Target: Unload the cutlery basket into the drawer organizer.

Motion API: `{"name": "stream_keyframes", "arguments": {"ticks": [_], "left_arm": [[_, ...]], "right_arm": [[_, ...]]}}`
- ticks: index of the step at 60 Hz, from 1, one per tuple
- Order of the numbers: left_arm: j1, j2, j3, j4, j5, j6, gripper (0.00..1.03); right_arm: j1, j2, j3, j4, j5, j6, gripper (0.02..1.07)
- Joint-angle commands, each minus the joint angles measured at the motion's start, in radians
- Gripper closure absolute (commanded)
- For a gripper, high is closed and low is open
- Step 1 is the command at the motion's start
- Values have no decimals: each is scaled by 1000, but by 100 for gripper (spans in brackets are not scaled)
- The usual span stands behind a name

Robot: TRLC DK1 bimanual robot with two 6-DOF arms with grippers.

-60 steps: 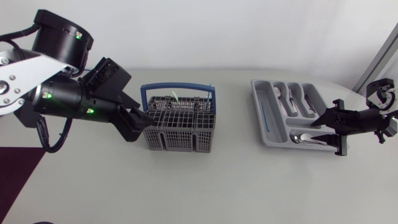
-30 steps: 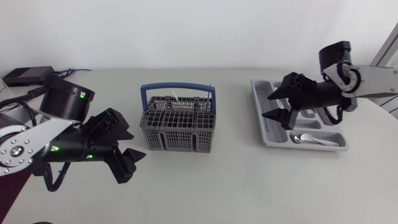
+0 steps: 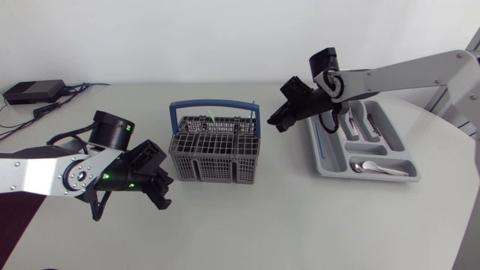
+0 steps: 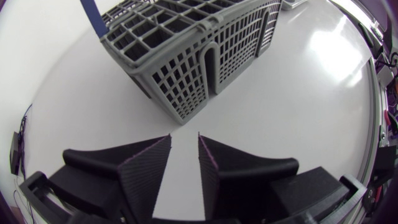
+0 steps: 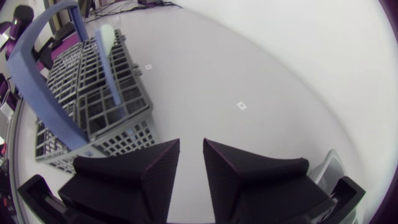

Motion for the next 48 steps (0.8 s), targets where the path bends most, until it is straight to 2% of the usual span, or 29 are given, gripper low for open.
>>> {"name": "stream_keyframes", "arguments": {"ticks": [1,10,21,28,34,48], "left_arm": [[12,52,4,41,1,10,82],[18,94,26,96,3,-9,83],[31,127,58,162,3,-39,83],[46,159,81,225,7,-64,83],[61,220,138,263,12,-81,83],[103,349,267,303,24,-88,83]], "right_arm": [[9,78,89,4,-19,100,98],[23,182,223,-39,-78,184,100],[43,224,292,-115,-170,215,100],[46,199,269,-152,-214,192,101],[46,136,184,-158,-259,158,101],[38,3,-12,-154,-269,89,101]]}}
